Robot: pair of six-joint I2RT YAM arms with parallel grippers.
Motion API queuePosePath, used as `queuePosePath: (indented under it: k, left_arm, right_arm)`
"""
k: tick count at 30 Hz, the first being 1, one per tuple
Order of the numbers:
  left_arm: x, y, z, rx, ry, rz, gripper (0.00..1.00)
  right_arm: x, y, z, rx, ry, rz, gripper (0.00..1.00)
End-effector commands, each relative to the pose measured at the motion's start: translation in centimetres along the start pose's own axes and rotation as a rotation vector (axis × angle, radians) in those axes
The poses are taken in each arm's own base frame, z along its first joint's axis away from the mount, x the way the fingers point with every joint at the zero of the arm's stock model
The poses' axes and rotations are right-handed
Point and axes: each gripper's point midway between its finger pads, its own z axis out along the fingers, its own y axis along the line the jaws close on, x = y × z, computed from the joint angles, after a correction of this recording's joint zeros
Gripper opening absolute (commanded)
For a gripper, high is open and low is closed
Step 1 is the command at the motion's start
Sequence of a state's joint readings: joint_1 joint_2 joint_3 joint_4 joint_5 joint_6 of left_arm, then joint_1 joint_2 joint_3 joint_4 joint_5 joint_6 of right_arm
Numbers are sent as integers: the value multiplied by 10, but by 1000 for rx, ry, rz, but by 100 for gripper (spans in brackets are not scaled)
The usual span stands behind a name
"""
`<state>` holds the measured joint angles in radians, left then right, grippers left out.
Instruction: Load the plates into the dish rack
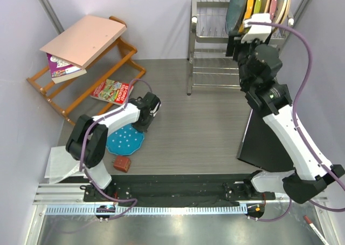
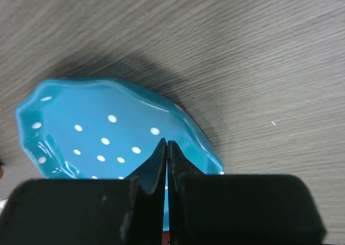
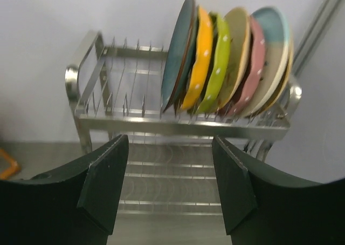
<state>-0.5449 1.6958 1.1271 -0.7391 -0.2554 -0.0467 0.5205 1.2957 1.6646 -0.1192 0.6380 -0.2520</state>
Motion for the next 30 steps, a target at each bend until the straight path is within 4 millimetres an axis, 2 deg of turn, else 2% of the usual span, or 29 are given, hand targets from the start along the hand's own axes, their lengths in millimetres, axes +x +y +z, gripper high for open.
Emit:
queuePosePath:
  k: [1, 2, 3, 5, 6, 11, 14, 15, 16, 18, 19, 20, 21, 23, 25, 26, 30]
  left_arm:
    - [7, -2, 8, -8, 58, -21, 0]
    - [8, -2, 10, -10, 63, -23, 0]
    - [10, -2, 13, -10, 73, -23, 0]
    - [14, -7, 20, 10, 93, -10, 0]
    - [18, -16, 27, 47, 123, 0, 0]
    - [15, -44, 38, 164, 191, 21, 0]
    - [-2, -64, 39, 203, 198, 51, 0]
    - [-4, -73, 37, 210, 203, 71, 0]
    - [-16, -80, 34, 229, 178, 80, 0]
    - [-20, -99, 32, 248, 178, 115, 0]
    - [-33, -105, 28, 259, 145, 122, 0]
    - [-33, -120, 27, 277, 149, 150, 0]
    - [-37, -126, 25, 280, 141, 157, 0]
    - [-46, -154, 18, 339, 123, 192, 0]
    - [-52, -171, 16, 363, 107, 220, 0]
    - [-55, -185, 12, 380, 93, 248, 0]
    - [-79, -235, 2, 477, 2, 302, 0]
  right_arm:
    - [54, 38, -29, -254, 133, -17, 75]
    - [53, 49, -43, -355, 131, -5, 75]
    - [76, 56, -53, -405, 194, -13, 76]
    - [94, 62, -67, -438, 259, 52, 78]
    - [114, 65, -78, -468, 322, 57, 81]
    - [177, 64, -110, -475, 534, 117, 89]
    - [217, 62, -129, -484, 626, 108, 91]
    - [224, 61, -132, -481, 643, 112, 91]
    - [228, 57, -133, -469, 651, 112, 91]
    - [243, 49, -137, -444, 686, 104, 92]
    - [244, 40, -135, -416, 685, 109, 92]
    - [250, 35, -136, -403, 699, 106, 92]
    - [251, 30, -135, -388, 701, 107, 93]
    - [258, 15, -135, -339, 722, 110, 93]
    - [266, 4, -137, -304, 756, 104, 93]
    - [273, -6, -140, -268, 799, 97, 93]
    - [290, -22, -154, -222, 894, 76, 93]
